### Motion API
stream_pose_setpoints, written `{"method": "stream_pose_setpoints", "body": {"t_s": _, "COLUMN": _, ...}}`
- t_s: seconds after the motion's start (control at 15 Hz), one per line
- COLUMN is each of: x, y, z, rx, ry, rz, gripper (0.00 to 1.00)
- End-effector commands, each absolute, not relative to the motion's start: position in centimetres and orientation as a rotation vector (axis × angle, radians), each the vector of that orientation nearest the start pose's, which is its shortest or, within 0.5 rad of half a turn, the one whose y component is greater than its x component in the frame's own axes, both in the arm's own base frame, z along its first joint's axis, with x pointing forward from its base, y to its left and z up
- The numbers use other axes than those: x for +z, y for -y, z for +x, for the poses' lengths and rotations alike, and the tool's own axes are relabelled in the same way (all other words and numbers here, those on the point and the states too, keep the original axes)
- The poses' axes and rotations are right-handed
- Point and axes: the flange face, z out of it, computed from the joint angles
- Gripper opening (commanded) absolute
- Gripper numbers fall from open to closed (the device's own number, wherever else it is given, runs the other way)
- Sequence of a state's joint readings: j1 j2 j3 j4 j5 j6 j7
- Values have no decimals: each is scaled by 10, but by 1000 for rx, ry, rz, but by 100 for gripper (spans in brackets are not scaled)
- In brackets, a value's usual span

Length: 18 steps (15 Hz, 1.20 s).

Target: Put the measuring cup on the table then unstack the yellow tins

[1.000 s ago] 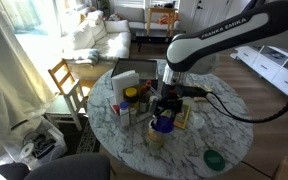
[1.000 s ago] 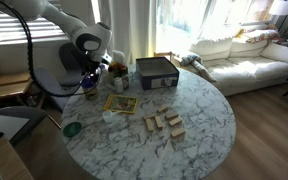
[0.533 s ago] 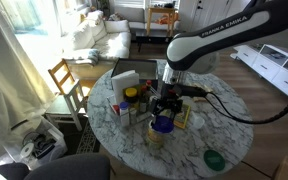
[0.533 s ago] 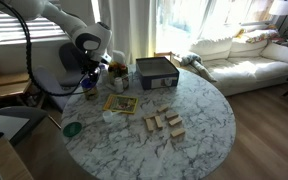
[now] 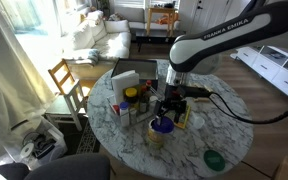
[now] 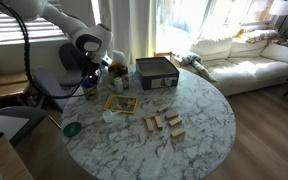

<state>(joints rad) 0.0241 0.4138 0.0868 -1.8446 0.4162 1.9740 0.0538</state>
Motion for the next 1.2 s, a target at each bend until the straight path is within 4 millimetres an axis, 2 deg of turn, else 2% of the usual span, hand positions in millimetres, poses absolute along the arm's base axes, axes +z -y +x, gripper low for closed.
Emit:
{"method": "stream_pose_setpoints", "body": {"t_s": 0.0, "x": 281, "y": -89, "z": 594, "rx": 469, "ry": -234, "rz": -2757, "gripper": 100}}
{"method": "stream_pose_setpoints", "body": {"t_s": 1.13, "x": 284, "y": -117, "z": 597, "rx": 470, "ry": -152, "rz": -2753, "gripper": 100}}
